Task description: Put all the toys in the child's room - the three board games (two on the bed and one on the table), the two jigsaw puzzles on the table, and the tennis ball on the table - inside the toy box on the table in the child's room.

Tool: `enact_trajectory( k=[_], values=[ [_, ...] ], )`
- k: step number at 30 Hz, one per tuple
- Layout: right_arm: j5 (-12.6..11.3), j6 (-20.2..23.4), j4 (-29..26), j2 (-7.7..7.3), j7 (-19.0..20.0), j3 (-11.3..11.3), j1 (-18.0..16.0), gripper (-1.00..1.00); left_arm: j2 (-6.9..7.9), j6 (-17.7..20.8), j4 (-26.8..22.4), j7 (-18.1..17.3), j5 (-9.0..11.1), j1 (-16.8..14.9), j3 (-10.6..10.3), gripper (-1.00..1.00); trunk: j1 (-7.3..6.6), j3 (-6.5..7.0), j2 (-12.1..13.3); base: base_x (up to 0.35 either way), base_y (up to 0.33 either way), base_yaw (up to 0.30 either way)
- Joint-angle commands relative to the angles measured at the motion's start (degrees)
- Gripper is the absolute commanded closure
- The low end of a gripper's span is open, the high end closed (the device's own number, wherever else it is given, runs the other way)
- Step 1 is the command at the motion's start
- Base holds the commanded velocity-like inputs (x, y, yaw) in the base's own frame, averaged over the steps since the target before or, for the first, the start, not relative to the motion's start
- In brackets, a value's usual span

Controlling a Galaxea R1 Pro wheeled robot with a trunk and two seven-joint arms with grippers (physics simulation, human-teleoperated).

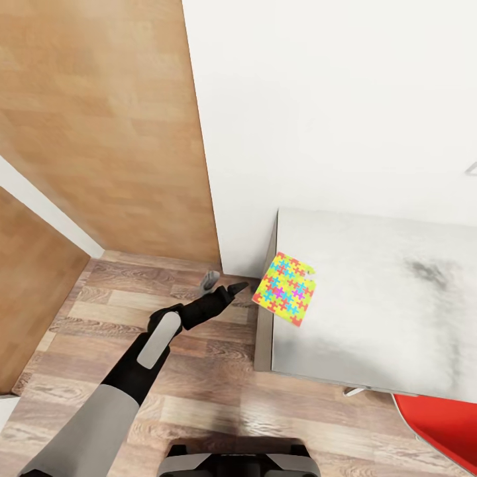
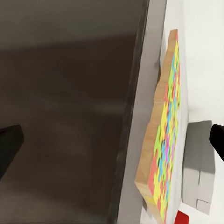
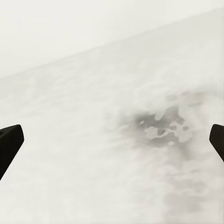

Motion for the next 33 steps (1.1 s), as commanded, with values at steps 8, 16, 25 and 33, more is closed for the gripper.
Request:
enact_trajectory(
  k=[8, 16, 25, 33],
  values=[
    [0.54, 0.27, 0.01, 0.0, 0.6, -0.07, -0.06, -1.0, -0.42, 0.26, 0.1, 0.02, 0.12, -0.06, 0.07, -1.0, 0.02, -0.05, -0.06, 0.003, -0.002, -0.009],
    [0.55, 0.27, 0.05, 0.59, 0.57, -0.07, 0.0, -1.0, -0.62, 0.26, 0.24, -0.02, 0.02, -0.08, 0.07, -1.0, 0.02, -0.05, -0.06, 0.001, 0.0, -0.141],
    [0.6, 0.27, 0.06, 0.96, 0.59, -0.07, 0.2, -1.0, -0.63, 0.26, 0.27, -0.03, 0.0, -0.08, 0.09, -1.0, 0.02, -0.05, -0.06, 0.0, 0.0, -0.075],
    [0.62, 0.27, 0.06, 1.03, 0.6, -0.07, 0.26, -1.0, -0.63, 0.24, 0.28, -0.03, -0.05, -0.08, 0.08, -1.0, 0.02, -0.05, -0.06, 0.0, 0.0, -0.02]
  ],
)
